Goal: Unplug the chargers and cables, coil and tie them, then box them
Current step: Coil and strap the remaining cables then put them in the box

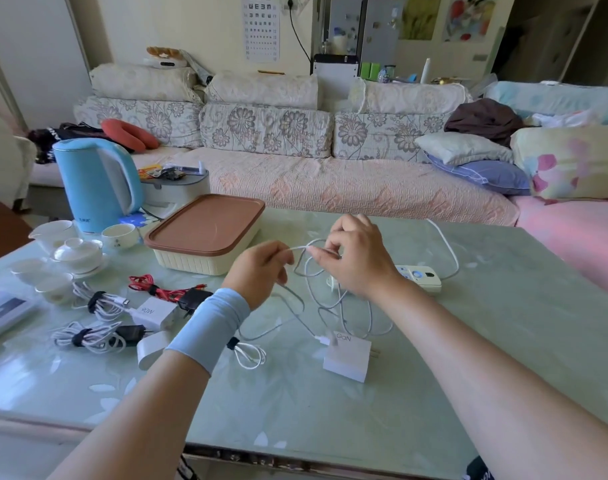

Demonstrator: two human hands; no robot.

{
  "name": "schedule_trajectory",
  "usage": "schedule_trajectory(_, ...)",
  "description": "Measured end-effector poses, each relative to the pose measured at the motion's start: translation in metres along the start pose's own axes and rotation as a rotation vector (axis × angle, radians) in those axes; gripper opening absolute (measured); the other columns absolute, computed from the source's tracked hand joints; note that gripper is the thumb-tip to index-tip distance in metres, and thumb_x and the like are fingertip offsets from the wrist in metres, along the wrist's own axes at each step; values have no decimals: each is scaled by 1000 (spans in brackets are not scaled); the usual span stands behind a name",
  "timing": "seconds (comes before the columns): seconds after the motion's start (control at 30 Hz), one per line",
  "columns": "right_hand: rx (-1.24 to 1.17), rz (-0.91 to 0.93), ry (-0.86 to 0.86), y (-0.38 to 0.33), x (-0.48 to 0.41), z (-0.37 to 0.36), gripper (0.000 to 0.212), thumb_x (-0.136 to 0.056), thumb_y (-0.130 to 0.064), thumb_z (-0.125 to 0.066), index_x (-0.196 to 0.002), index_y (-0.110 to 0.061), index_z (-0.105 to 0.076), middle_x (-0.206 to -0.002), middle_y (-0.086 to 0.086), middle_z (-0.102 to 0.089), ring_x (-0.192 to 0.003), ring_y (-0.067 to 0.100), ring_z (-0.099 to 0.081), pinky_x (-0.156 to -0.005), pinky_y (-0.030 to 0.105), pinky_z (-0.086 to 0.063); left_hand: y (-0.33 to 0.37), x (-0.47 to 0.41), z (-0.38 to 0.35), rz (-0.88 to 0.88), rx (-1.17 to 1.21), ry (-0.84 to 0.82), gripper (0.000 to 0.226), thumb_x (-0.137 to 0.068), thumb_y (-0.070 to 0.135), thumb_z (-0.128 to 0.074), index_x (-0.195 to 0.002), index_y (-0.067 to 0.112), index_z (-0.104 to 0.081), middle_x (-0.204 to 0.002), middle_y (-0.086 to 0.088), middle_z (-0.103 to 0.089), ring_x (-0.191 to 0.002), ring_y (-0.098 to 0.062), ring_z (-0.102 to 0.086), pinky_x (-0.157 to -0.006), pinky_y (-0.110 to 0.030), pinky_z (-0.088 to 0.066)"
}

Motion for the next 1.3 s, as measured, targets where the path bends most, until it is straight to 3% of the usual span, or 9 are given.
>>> schedule_trajectory(0.1, -108, -93, -203, 4, -2, -2, 55, -77, -34, -77, -47, -24, -31, -63, -5, -45, -69, 19, -46, -69, 31, -33, -3, -1, 12, 68, 393, 149, 28, -94, 4, -51, -68, 12, -57, -56, 0, -38, -47, -8, -38, -71, -34, -52)
schedule_trajectory(0.33, 214, -536, -504, 58, 18, 11, 52, -80, -64, -60, -56, -18, -54, -53, -6, -51, -68, 16, -56, -81, 33, -36, -33, -4, 58, 247, 692, 621, 30, -93, 7, -47, -65, 14, -55, -47, 2, -37, -38, -8, -35, -54, -27, -43)
schedule_trajectory(0.5, -221, -623, -471, 54, 22, 7, 40, -87, -43, -69, -58, -17, -60, -48, -10, -55, -54, 13, -48, -61, 29, -39, -65, -6, 65, 408, 384, 670, 26, -88, 16, -48, -69, 19, -65, -67, -5, -56, -72, -30, -56, -74, -40, -49)
schedule_trajectory(0.57, -339, -608, -431, 48, 18, 4, 33, -91, -36, -65, -64, -17, -59, -56, -4, -66, -57, 13, -52, -68, 31, -44, -55, -7, 63, 384, -147, 591, 25, -90, 14, -47, -97, 16, -70, -102, -13, -64, -100, -37, -55, -87, -40, -44)
schedule_trajectory(0.7, -199, -457, -490, 34, 13, -4, 35, -90, -41, -66, -67, -16, -58, -60, -2, -59, -57, 14, -48, -59, 29, -36, 26, -5, 32, -349, -604, 504, 56, -79, -1, -46, -133, 13, -54, -141, -12, -49, -132, -35, -40, -109, -45, -29)
schedule_trajectory(0.83, -8, -355, -592, 12, 9, -9, 27, -94, -32, -58, -79, -10, -60, -78, 7, -66, -71, 18, -55, -60, 30, -34, 68, 12, -35, -589, -430, 14, 52, -91, 7, -39, -142, 12, -47, -134, -9, -58, -120, -28, -54, -108, -31, -34)
schedule_trajectory(1.07, -410, -467, -550, 18, 15, 1, 31, -75, -7, -79, -96, -24, -64, -72, -5, -48, -64, 12, -44, -65, 27, -38, 37, -2, -26, -54, -380, -148, 43, -88, 44, -63, -129, 27, -60, -81, 7, -74, -70, -5, -61, -70, -23, -46)
schedule_trajectory(1.17, -364, -432, -576, 28, 15, 9, 43, -75, 10, -69, -92, -30, -67, -79, -5, -52, -66, 9, -47, -68, 20, -42, 36, -1, -1, -71, -563, 38, 23, -85, 53, -61, -93, 34, -71, -68, 9, -62, -72, -16, -60, -63, -24, -42)
schedule_trajectory(1.3, -121, -481, -437, 58, 16, 22, 32, -86, -2, -60, -77, -32, -70, -76, -13, -62, -65, 0, -54, -70, 19, -38, 17, -7, 39, -79, -1, 399, 42, -83, 46, -59, -64, 9, -52, -54, 3, -38, -55, -15, -36, -54, -29, -30)
Point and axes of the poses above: each hand's wrist, its own x-axis away from the middle knuckle, its own z-axis out of the back of the hand, y = z × x, the point moved 6 cm from there along -x, towards the middle knuckle
